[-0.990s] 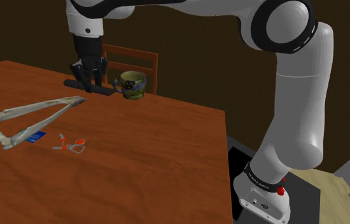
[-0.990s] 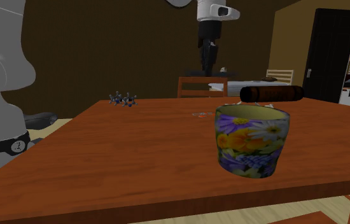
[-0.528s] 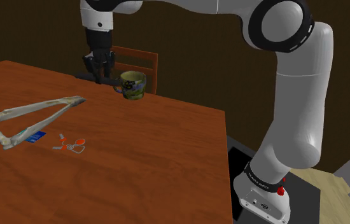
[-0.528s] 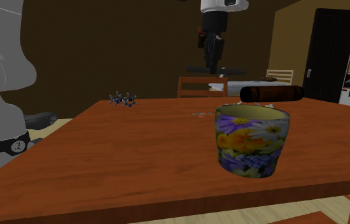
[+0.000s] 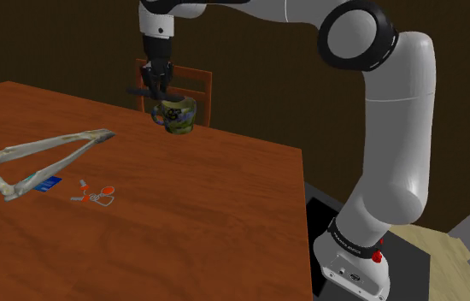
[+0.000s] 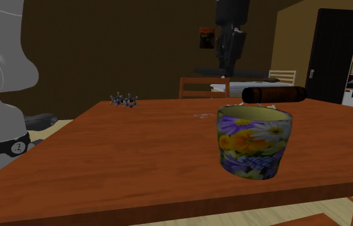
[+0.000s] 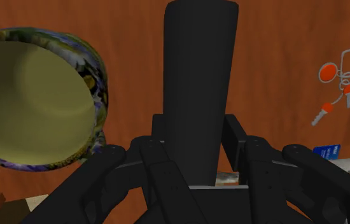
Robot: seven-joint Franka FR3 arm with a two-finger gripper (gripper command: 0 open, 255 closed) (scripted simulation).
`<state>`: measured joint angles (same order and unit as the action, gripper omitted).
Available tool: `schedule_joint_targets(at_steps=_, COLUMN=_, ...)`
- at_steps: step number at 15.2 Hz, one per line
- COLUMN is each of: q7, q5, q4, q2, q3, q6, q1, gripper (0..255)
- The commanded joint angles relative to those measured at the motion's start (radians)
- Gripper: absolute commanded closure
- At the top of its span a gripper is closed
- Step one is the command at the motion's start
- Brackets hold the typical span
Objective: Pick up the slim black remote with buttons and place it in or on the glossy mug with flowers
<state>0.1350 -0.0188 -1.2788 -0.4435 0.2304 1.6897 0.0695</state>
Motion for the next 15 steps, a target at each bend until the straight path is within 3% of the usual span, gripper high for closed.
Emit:
schedule_joint_targets(at_steps=1, q7=0.036, q5=-0.003, q4=0.048, q2=-0.032, q3=-0.011, q6=-0.017, q1=-0.022, gripper=255)
schedule_joint_targets(at_steps=6, q7=0.126, q5=-0.009, q4=0.194, q2=-0.125, q3=-0.038, q6=-0.075, q1=-0.078, gripper=255)
schedule_joint_targets(at_steps=9, q7=0.179, q5=-0.015, q4=0.335, q2=-0.212, q3=-0.054, q6=-0.133, q1=-0.108, gripper=255)
schedule_joint_targets(at_steps=15, q7=0.182, q5=-0.011, q4=0.21, q2=-0.186, q3=-0.053, q6=-0.035, q1=-0.117, gripper=255)
